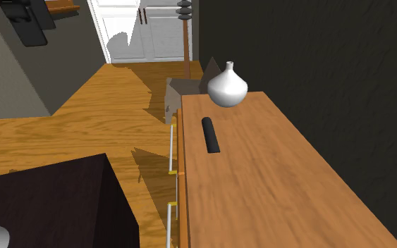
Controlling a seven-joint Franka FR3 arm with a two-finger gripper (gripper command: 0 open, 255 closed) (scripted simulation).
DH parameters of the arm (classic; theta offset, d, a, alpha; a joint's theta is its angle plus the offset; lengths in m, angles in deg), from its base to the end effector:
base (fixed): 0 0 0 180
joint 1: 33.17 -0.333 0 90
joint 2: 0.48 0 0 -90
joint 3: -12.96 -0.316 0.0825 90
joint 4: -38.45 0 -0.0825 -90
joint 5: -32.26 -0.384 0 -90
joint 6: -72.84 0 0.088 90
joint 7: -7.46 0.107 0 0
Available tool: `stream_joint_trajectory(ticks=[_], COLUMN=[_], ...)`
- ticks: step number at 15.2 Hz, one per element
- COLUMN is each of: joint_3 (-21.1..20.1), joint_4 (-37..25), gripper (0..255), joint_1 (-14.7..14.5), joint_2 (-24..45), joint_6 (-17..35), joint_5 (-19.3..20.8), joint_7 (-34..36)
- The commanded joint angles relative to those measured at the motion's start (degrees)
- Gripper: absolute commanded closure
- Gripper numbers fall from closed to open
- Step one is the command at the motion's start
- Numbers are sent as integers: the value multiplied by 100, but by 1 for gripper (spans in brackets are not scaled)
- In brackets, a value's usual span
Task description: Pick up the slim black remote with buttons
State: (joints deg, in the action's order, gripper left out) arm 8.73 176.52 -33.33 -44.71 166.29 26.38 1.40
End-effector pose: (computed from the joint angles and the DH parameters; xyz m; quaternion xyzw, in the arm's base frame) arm 0.3132 0.0399 0.5652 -0.9967 -0.0773 0.0034 0.0256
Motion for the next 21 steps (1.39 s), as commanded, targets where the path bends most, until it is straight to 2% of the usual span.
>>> stream_joint_trajectory(ticks=[1, 11, 21], joint_3=[0, 334, 364], joint_4=[0, -142, -1079], gripper=[0, 0, 0], joint_1=[0, -338, -621], joint_2=[0, 1978, 4207], joint_6=[0, 1701, 2879], joint_5=[0, 237, 272], joint_7=[0, -1748, -3309])
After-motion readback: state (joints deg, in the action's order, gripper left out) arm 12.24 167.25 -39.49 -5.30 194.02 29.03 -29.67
